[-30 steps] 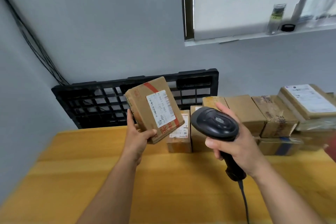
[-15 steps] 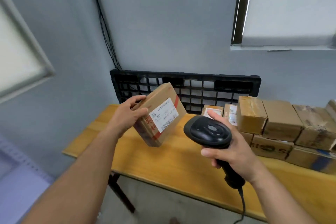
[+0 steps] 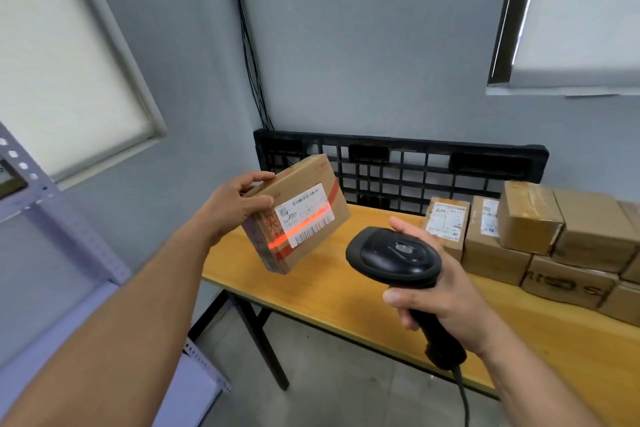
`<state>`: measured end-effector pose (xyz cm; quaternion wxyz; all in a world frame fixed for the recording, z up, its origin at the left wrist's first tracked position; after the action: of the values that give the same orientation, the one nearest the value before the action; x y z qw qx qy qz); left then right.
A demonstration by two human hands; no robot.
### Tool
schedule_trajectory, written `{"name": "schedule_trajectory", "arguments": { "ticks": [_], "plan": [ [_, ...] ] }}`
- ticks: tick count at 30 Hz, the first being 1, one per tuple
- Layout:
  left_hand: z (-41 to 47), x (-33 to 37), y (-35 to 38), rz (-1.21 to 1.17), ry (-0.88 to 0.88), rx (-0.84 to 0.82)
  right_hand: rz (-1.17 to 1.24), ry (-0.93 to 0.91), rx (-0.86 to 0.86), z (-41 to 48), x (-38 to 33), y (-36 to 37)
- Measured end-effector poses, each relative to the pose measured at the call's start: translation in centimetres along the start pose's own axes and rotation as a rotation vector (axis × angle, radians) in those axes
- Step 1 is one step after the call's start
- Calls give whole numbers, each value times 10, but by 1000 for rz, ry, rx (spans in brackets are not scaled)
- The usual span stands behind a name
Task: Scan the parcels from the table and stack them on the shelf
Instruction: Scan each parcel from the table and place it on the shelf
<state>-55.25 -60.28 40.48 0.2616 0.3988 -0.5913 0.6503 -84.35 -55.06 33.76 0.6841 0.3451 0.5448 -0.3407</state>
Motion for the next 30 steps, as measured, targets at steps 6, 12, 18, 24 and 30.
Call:
{"name": "schedule_trajectory", "arguments": {
  "ticks": [6, 12, 18, 24, 30],
  "plan": [
    [-11, -22, -35, -39, 7, -13, -36, 9, 21, 0, -2, 43],
    [-29, -55, -86, -102, 7, -13, -83, 19, 44, -3, -2, 97],
    [-51, -93, -135, -157, 18, 5, -214, 25, 75, -6, -6, 159],
    [-71, -132, -174, -176, 9, 29, -254, 41, 64, -7, 0, 212],
    [-99, -158, -207, -197, -34, 94, -248, 35, 38, -3, 0, 243]
  ]
}}
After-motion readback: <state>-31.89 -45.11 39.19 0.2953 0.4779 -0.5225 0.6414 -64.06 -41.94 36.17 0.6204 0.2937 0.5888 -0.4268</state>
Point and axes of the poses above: each hand's wrist, its own z-axis towards the middle knuckle, its own y-axis out of the palm, x = y × z, the point moved 8 cm from there along z, towards the middle knuckle, and after that the axes turned 4 degrees about -y, right-handed, at the moved point
